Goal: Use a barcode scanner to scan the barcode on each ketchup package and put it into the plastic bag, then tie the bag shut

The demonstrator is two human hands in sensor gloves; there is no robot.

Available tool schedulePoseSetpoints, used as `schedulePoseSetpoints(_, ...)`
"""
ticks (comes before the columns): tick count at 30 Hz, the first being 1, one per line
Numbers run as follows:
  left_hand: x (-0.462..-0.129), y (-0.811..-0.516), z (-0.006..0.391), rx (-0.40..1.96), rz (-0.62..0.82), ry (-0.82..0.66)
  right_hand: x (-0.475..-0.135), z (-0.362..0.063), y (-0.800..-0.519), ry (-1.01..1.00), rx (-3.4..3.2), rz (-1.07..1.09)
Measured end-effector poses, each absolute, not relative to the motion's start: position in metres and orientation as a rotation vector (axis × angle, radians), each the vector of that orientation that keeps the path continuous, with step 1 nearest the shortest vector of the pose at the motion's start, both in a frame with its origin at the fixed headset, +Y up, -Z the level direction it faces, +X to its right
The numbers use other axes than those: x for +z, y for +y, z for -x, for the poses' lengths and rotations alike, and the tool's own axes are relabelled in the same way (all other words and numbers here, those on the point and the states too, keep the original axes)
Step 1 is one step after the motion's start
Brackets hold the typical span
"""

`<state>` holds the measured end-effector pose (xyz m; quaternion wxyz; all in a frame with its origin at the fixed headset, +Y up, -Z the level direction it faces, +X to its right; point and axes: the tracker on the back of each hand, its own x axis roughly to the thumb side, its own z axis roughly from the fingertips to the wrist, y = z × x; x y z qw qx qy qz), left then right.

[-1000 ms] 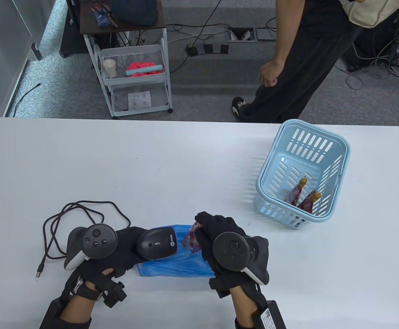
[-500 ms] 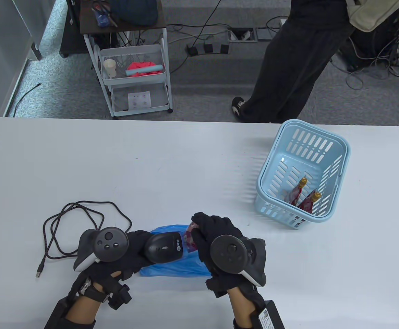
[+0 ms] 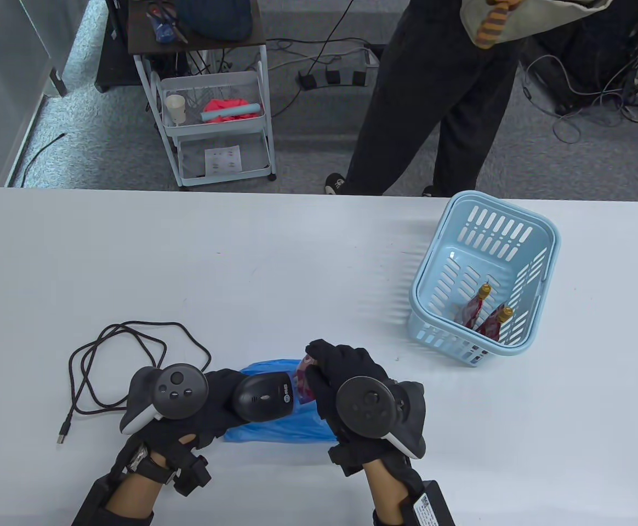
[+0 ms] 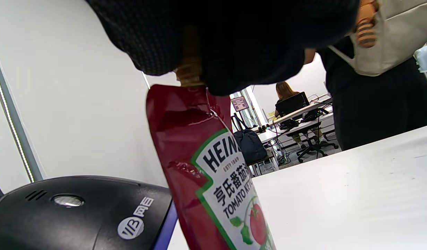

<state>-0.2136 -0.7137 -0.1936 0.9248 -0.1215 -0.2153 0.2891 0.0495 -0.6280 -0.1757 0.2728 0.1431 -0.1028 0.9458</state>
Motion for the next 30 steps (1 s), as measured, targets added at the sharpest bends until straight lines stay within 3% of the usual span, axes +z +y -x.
schedulePoseSetpoints(30,-0.200,-0.718,0.231,0.664,0.246,-0.378,-0.177,-0.054,-0.623,-0.228,2.606,-0.364)
